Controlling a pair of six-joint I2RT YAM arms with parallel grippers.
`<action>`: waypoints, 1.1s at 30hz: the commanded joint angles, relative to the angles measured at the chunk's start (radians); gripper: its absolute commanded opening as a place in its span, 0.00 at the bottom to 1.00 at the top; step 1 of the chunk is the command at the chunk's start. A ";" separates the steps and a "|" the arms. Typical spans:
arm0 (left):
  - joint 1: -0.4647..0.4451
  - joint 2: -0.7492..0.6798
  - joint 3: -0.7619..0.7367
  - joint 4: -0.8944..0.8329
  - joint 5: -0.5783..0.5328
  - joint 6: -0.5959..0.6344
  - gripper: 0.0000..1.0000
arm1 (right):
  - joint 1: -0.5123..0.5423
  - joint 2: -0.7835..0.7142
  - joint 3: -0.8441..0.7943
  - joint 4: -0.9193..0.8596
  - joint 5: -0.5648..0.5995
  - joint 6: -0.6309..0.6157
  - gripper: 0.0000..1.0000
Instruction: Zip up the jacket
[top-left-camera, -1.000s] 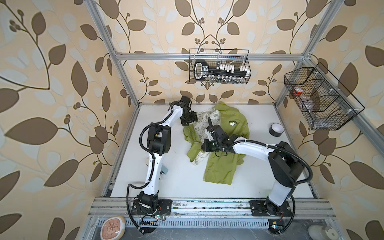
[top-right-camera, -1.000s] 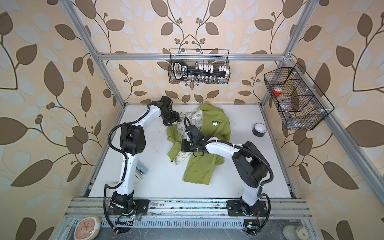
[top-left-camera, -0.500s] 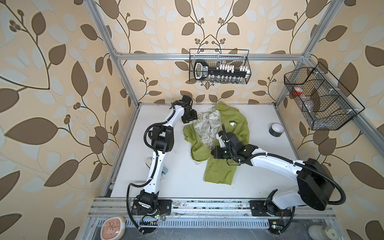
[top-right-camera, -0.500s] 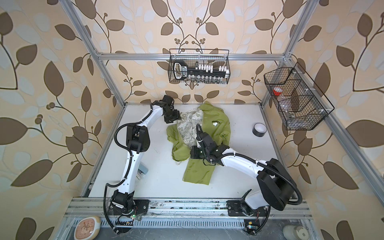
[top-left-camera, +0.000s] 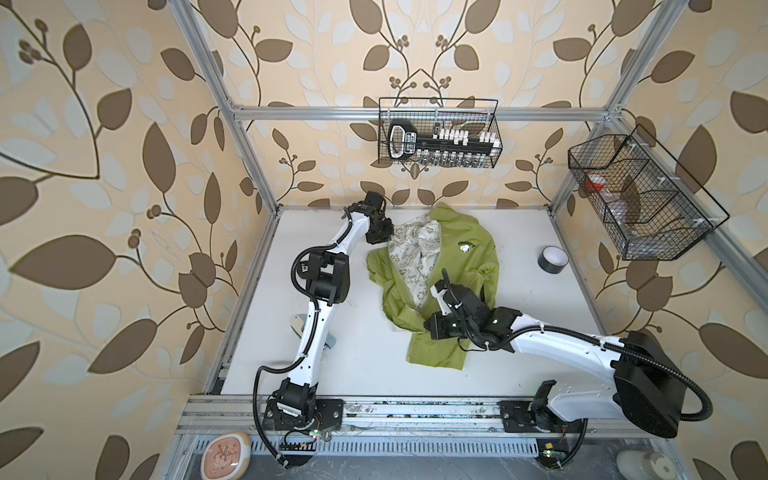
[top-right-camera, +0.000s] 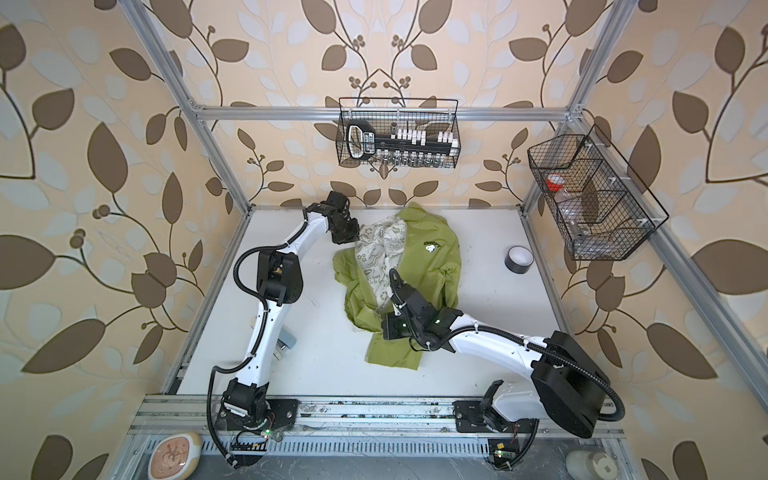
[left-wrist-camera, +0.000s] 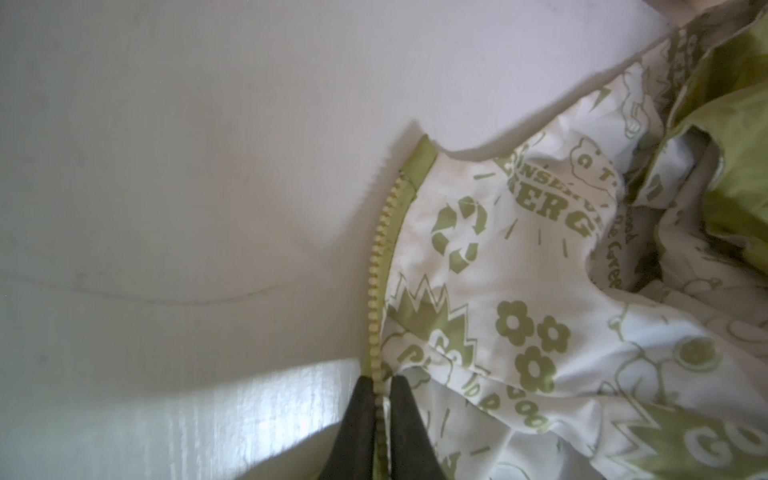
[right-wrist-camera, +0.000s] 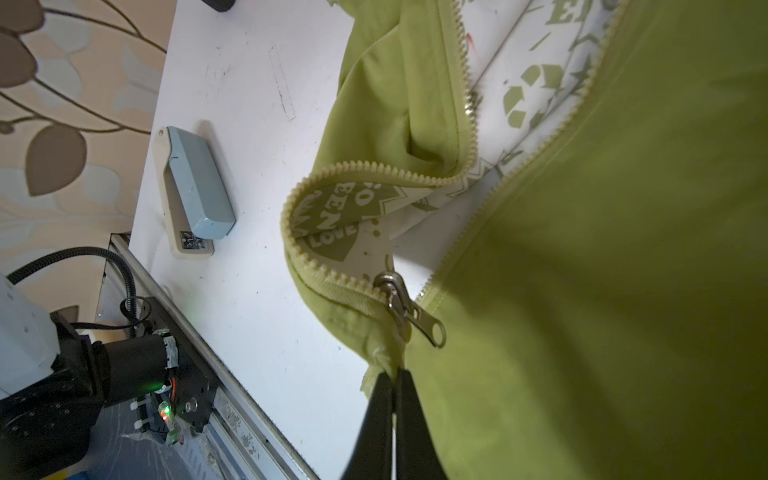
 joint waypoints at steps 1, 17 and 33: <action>0.001 -0.144 0.034 0.038 0.019 -0.007 0.05 | 0.026 0.043 -0.003 0.064 0.006 -0.015 0.00; 0.004 -0.316 0.092 0.077 0.040 -0.139 0.00 | 0.249 0.195 0.086 0.174 0.070 -0.043 0.00; -0.159 -0.165 0.056 0.238 0.090 -0.280 0.00 | 0.285 0.149 -0.144 0.477 0.022 0.113 0.00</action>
